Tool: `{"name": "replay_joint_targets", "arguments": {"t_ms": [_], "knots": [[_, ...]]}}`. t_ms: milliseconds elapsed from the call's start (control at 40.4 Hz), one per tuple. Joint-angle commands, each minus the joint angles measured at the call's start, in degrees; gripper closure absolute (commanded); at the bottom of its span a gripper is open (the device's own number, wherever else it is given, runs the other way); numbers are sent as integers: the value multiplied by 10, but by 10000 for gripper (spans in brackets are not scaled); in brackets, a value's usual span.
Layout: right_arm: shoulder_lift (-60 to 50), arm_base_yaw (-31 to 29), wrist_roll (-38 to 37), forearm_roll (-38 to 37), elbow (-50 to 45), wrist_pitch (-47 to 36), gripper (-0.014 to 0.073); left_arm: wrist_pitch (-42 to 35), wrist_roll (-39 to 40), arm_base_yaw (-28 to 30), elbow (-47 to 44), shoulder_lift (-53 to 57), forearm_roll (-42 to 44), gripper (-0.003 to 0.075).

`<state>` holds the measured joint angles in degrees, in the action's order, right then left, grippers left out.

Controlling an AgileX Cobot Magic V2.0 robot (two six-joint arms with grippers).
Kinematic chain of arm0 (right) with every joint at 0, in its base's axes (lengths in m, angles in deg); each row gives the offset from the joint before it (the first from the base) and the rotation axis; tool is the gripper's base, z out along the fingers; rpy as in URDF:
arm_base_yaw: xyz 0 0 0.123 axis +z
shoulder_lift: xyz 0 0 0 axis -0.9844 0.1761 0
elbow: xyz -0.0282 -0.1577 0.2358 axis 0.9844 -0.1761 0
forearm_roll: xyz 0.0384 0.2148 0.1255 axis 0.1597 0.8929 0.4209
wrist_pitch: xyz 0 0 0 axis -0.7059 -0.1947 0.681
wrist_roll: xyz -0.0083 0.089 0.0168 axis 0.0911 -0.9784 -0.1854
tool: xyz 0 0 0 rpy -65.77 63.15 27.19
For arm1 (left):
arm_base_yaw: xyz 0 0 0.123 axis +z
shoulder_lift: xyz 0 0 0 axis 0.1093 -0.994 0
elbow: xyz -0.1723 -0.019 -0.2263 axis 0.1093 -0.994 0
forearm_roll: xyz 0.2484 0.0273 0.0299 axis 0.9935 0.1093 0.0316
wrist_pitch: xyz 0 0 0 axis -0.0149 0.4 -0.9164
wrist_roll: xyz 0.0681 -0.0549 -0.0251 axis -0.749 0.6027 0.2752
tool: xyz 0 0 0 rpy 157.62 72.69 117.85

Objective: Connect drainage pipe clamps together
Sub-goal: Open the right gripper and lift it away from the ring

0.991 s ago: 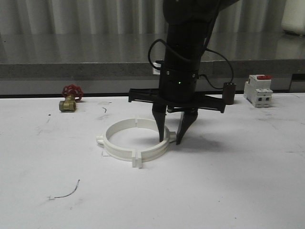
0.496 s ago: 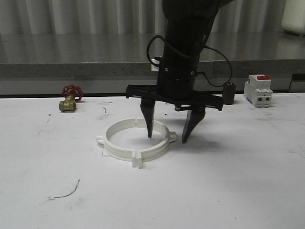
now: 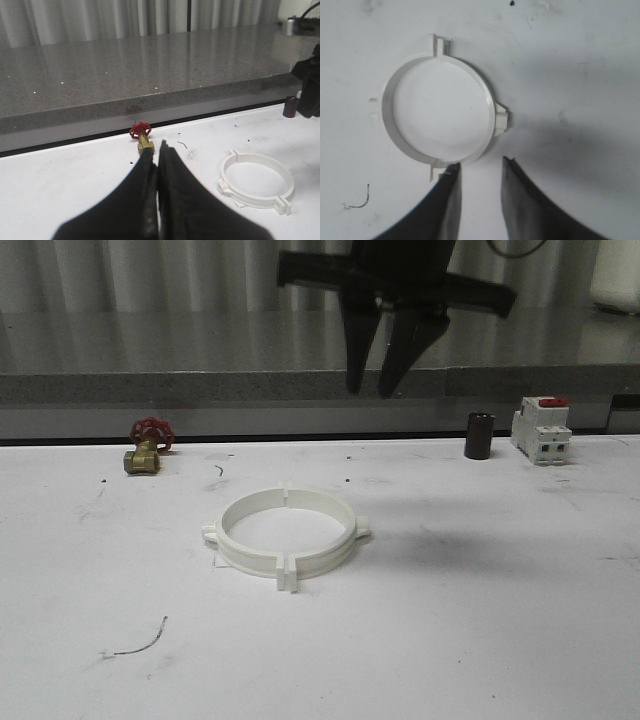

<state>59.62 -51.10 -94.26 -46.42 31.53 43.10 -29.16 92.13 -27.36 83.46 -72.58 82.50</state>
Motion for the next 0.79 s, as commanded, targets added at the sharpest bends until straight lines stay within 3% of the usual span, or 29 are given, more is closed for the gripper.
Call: {"name": "replay_joint_targets", "arguments": {"t_ms": [0, 74, 322, 545, 768], "knots": [[-66, -5, 14, -36, 10, 3, 568, -43, 0, 2, 16, -6, 3, 741], [-90, -12, 15, -53, -4, 2, 666, -43, 0, 2, 16, -6, 3, 741], [-209, -87, 62, -51, -128, -38, 657, -43, 0, 2, 16, -6, 3, 741], [-356, -176, 77, -53, -316, -105, 657, -43, 0, 2, 16, -6, 3, 741], [-513, -189, 83, -91, -505, -212, 662, -43, 0, 2, 16, -6, 3, 741]]}}
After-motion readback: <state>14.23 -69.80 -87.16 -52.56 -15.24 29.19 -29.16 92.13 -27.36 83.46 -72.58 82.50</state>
